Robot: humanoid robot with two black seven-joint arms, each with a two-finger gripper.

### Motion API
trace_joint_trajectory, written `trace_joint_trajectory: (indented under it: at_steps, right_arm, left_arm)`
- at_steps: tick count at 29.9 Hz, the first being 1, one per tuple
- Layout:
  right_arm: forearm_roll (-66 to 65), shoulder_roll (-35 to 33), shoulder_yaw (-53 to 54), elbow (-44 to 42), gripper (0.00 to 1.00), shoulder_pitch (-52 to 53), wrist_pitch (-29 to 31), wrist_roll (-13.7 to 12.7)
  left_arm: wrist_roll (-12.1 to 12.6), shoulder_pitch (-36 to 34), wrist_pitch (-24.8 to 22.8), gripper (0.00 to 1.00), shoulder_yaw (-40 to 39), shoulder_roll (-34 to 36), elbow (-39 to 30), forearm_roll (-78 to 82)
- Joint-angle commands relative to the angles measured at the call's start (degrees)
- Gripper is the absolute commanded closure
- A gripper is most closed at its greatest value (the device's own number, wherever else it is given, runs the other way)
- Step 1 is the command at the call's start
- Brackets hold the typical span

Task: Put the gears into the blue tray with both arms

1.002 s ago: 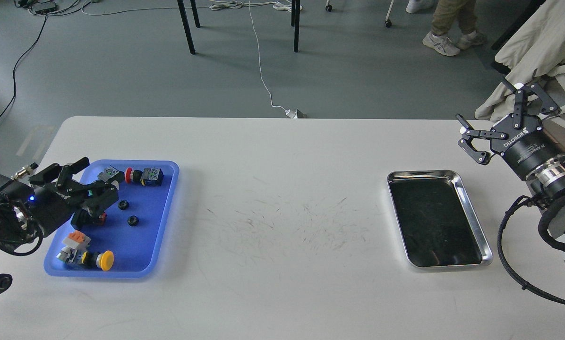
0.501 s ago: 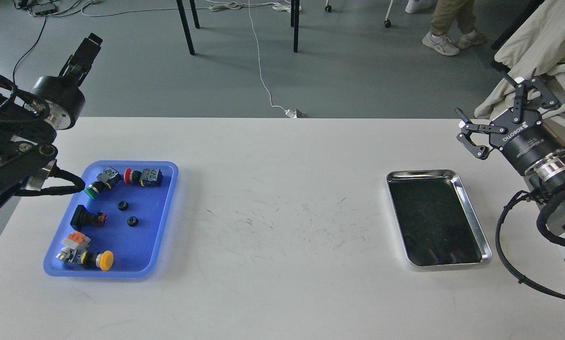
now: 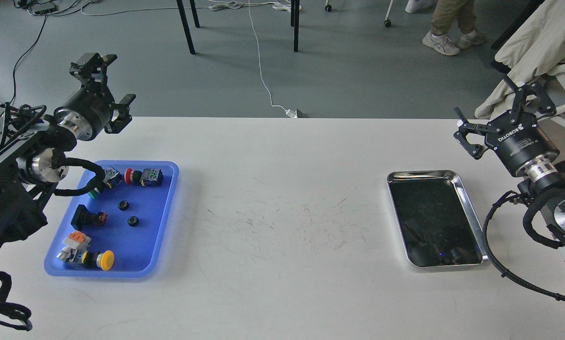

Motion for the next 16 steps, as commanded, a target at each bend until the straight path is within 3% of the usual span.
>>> trace_joint_trajectory:
  at_steps: [1,4,16]
  right_arm:
    - [-0.1,-0.3,-0.4,2.0,0.01,0.2,-2.3,-1.6]
    - [-0.3,-0.7,-0.3,4.8,0.01,0.3,-2.7,-1.4]
    - [-0.3,-0.9,-0.5,5.6,0.01,1.1,-1.7,-1.5]
  left_arm:
    - [-2.6,0.0,-1.6,0.02,-2.0,-0.7,0.4,-0.1]
    - [-4.5,0.0,-1.8,0.02,-2.4,-0.4,0.3,-1.0]
    - [-6.3,0.1,-1.8,0.02,-2.0,-0.5,0.3,-2.8]
